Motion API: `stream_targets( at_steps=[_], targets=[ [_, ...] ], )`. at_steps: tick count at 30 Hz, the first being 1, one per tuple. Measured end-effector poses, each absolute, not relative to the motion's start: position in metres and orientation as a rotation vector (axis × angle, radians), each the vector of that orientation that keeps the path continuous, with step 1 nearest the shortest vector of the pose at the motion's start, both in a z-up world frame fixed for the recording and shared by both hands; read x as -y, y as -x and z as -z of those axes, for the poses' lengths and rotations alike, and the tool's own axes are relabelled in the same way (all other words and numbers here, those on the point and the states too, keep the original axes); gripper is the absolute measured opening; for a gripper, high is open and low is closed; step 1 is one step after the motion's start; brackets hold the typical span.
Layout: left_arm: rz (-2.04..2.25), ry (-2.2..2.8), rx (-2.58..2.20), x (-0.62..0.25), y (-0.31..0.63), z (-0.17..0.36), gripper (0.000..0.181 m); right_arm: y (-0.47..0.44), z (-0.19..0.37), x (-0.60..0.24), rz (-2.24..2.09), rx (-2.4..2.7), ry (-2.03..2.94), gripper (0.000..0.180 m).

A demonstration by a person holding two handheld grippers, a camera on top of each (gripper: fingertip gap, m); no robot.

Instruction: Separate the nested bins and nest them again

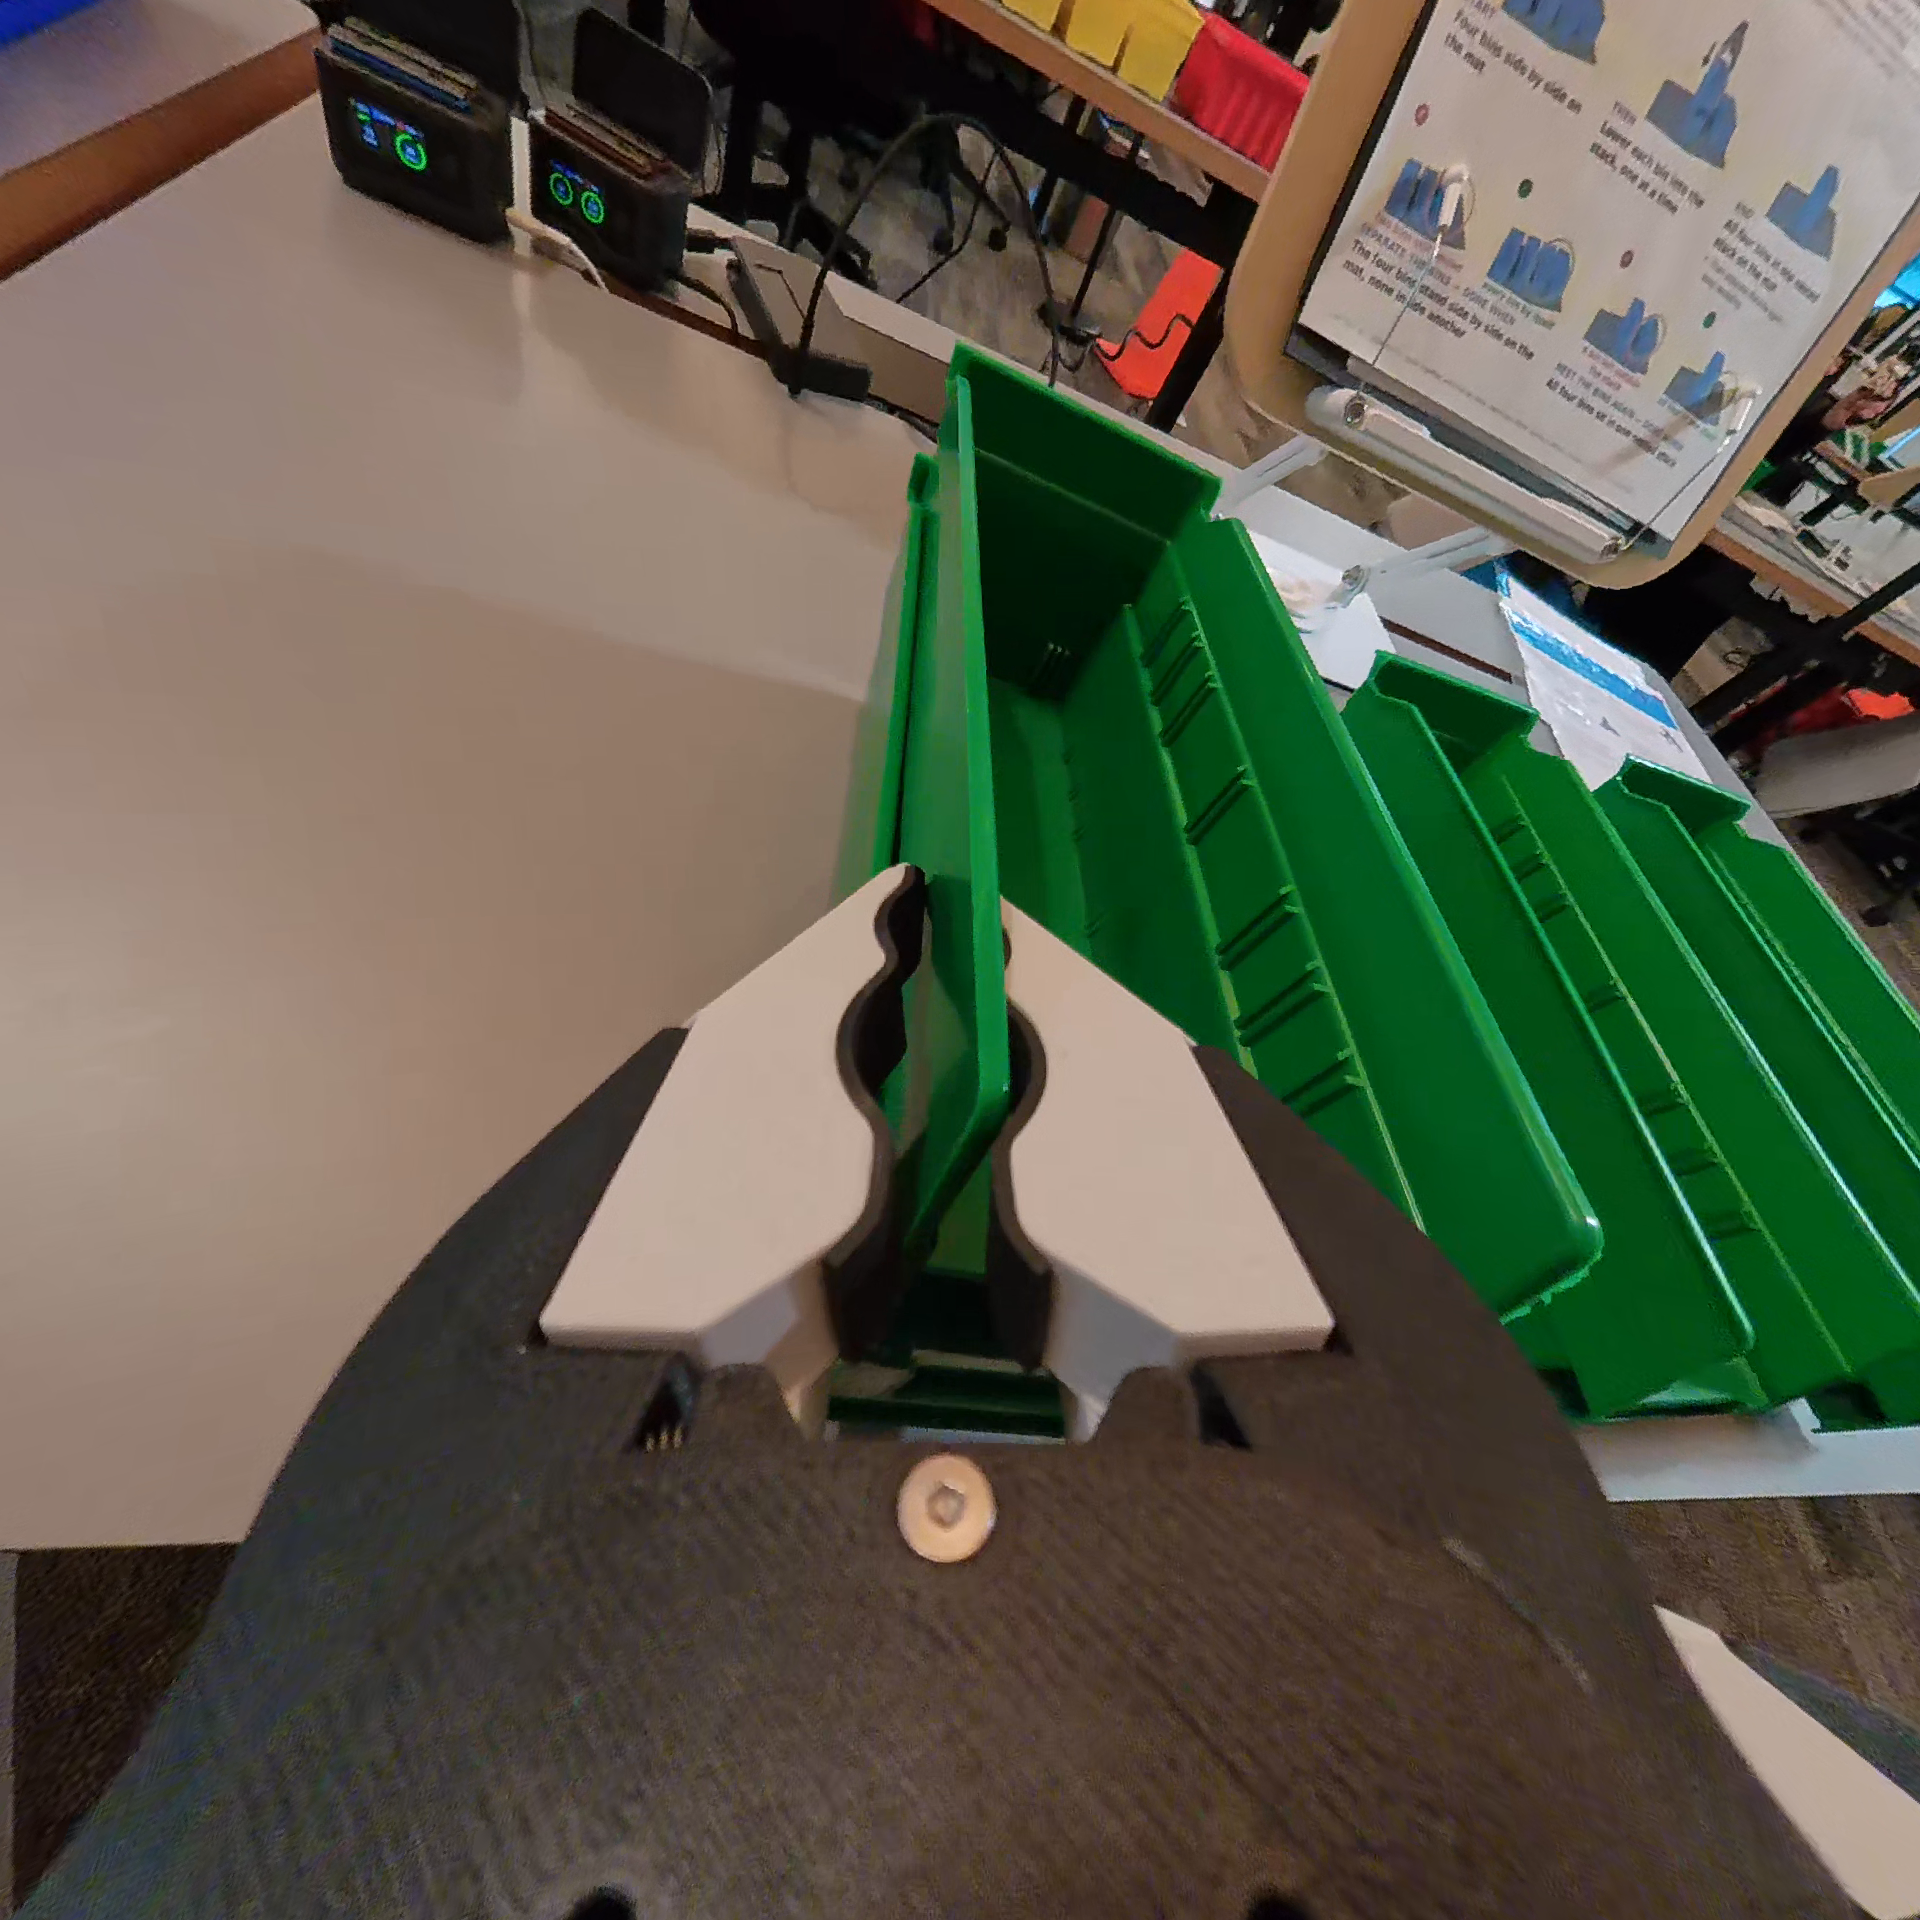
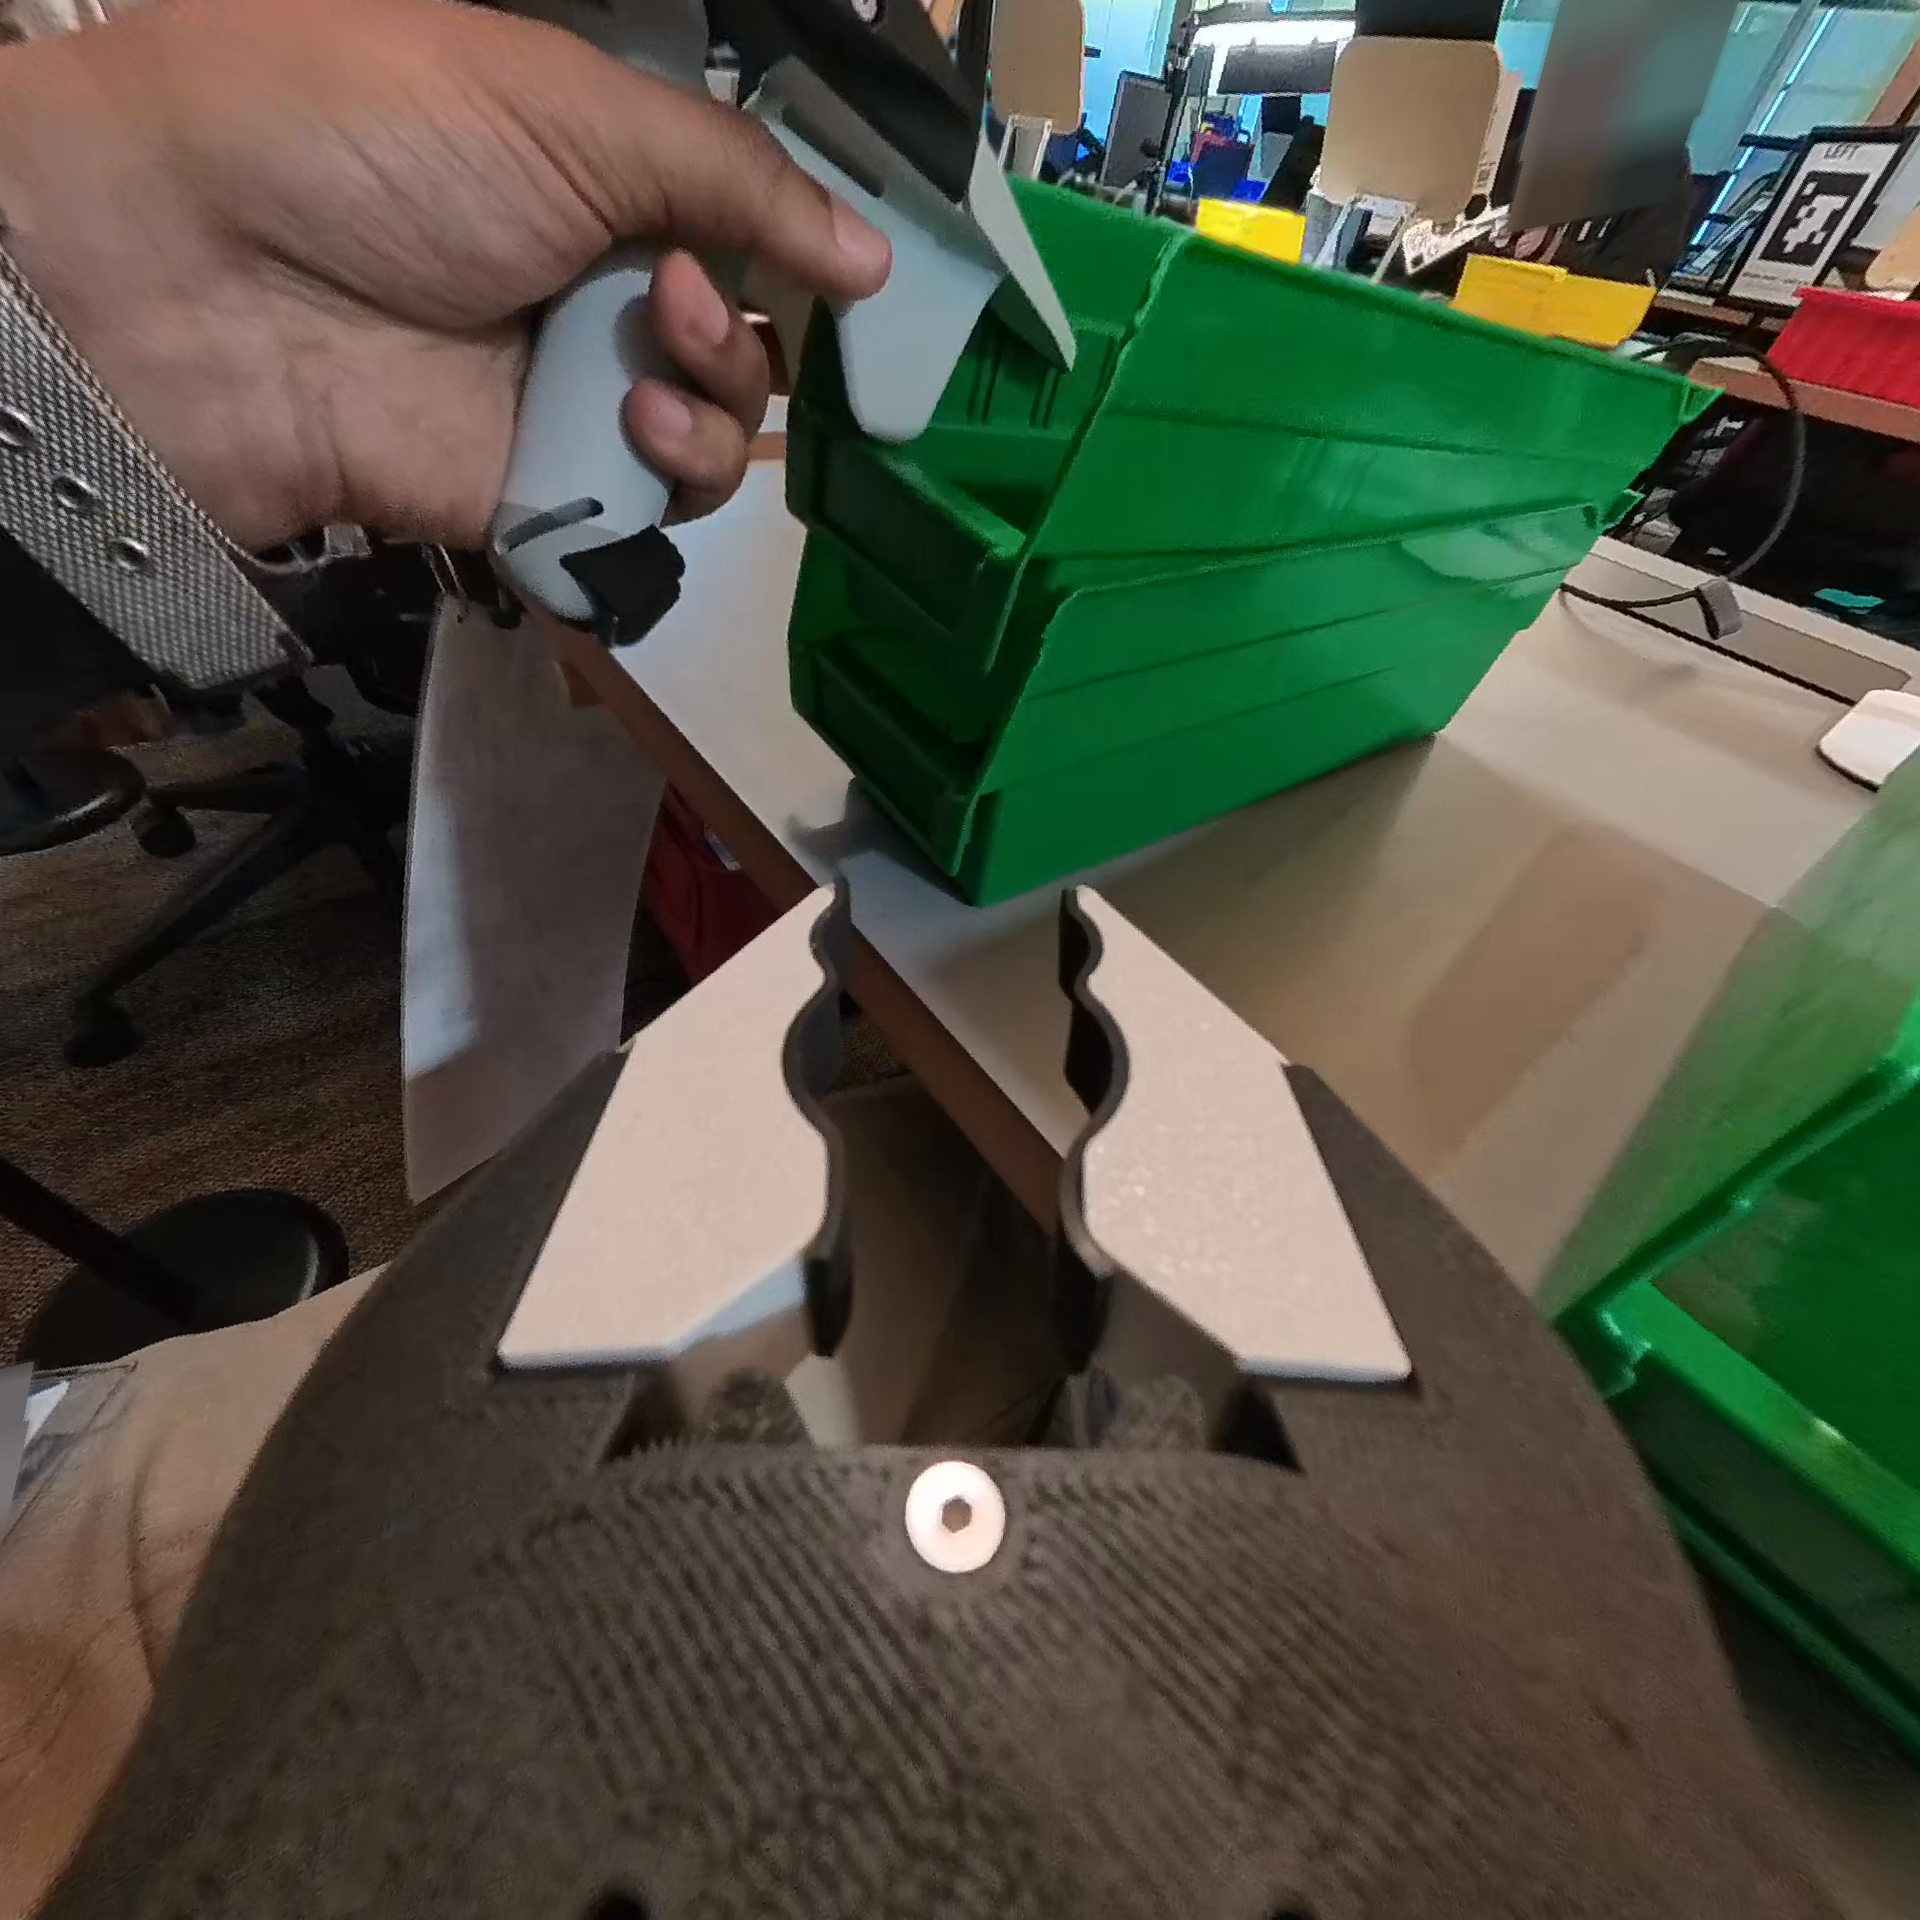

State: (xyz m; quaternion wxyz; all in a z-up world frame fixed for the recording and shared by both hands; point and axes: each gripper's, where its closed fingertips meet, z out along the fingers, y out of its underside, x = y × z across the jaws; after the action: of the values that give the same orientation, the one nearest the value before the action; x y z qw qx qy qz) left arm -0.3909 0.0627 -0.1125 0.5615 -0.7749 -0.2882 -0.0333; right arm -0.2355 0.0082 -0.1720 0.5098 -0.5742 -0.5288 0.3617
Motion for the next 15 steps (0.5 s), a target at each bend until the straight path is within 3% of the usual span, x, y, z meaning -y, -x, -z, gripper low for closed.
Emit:
stream_targets(
  at_steps=[7, 11, 15],
  targets=[
    [0.091, 1.796, 0.661, -0.064, 0.391, 0.111, 0.008, 0.235, 0.172, -0.008, -0.873, 1.274, 1.382, 0.039],
    [0.174, 1.754, 0.596, -0.066, 0.382, 0.1, 0.032, 0.235, 0.172, -0.009, -0.871, 1.274, 1.382, 0.039],
    [0.131, 1.688, 0.549, -0.06, 0.386, 0.08, 0.028, 0.236, 0.174, -0.009, -0.872, 1.277, 1.386, 0.038]
  ],
)
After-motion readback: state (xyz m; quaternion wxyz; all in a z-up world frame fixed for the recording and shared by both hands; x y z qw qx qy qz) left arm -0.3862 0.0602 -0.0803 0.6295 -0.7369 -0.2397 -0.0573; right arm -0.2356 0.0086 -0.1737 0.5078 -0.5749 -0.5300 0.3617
